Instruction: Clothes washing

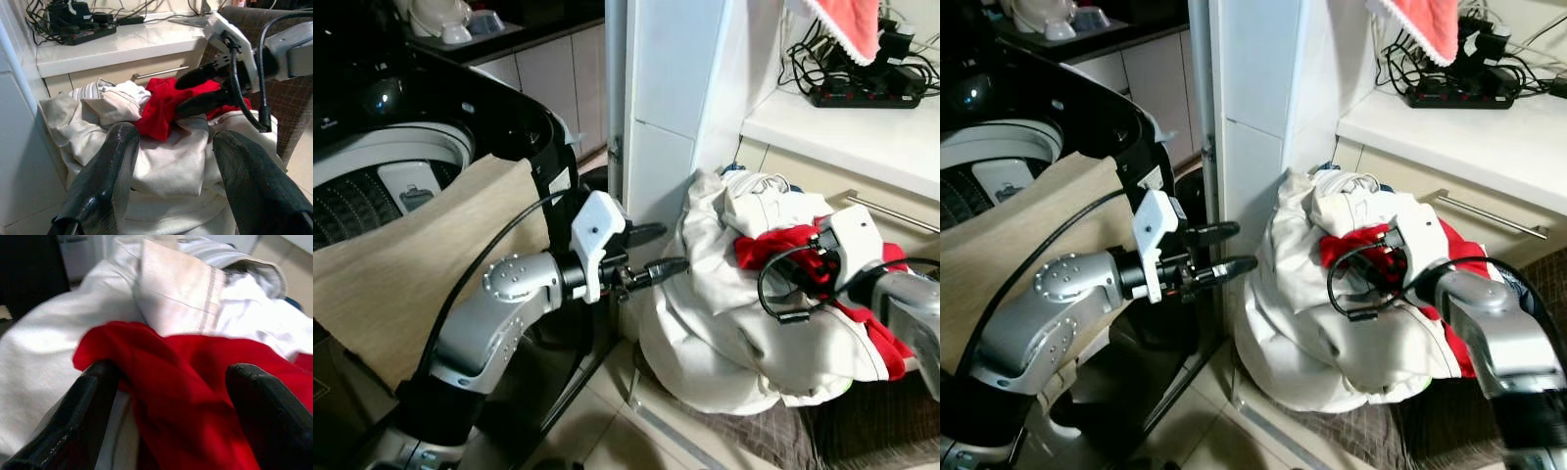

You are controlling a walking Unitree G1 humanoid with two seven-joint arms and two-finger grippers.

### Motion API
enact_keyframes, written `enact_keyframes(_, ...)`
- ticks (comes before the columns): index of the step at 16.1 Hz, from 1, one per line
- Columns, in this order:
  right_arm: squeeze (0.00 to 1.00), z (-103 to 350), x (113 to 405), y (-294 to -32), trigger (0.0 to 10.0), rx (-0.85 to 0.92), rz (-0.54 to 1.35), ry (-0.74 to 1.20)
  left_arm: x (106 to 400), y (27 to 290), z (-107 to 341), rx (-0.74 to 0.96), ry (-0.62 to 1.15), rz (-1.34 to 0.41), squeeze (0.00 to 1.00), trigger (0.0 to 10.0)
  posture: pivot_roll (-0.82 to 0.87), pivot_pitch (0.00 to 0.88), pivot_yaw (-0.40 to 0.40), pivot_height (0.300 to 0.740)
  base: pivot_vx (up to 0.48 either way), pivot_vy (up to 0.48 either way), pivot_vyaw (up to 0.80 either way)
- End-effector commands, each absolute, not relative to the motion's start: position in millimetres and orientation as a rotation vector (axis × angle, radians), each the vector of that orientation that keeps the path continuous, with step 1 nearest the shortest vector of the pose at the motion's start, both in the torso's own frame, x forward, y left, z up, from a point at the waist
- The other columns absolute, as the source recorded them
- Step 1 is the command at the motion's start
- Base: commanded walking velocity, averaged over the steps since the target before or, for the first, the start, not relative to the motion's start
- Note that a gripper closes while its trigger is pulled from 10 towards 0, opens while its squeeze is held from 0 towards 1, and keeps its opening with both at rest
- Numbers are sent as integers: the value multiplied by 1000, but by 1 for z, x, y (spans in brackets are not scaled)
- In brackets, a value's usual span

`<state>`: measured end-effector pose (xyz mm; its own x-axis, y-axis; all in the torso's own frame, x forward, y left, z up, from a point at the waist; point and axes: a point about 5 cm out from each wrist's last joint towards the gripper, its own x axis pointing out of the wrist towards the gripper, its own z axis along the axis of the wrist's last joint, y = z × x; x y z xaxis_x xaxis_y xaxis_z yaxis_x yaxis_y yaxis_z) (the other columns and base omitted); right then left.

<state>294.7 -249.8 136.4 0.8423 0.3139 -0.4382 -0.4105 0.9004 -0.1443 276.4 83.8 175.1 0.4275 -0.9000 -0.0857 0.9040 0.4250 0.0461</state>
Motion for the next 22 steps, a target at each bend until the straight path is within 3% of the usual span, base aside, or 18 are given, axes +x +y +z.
enact_keyframes(1,0,135,298,-249,10000,-249,412,413,274,82,178,115,47,-1137,0,10000,-78,0,31,740,0,0,0)
enact_keyframes(2,0,133,300,-249,10000,-251,414,416,273,83,178,117,49,-1137,0,10000,-78,0,31,740,0,0,0)
enact_keyframes(4,0,127,305,-253,4392,-259,421,434,271,84,176,124,61,-1141,0,10000,-78,0,26,740,0,0,0)
enact_keyframes(5,0,124,306,-254,3725,-258,431,443,269,84,175,124,67,-1154,0,10000,-78,0,26,740,0,0,0)
enact_keyframes(7,0,121,307,-255,3647,-259,442,443,268,84,175,122,70,-1164,0,10000,-78,0,24,740,0,0,0)
enact_keyframes(8,0,121,309,-256,1490,-259,440,437,266,83,175,117,71,-1177,0,10000,-79,0,24,740,0,0,0)
enact_keyframes(9,0,120,312,-257,0,-256,439,429,264,82,175,114,73,-1188,0,10000,-79,0,24,740,0,0,0)
enact_keyframes(22,0,116,319,-256,0,-233,473,426,265,82,174,126,81,-1169,0,10000,-79,0,22,740,0,0,0)
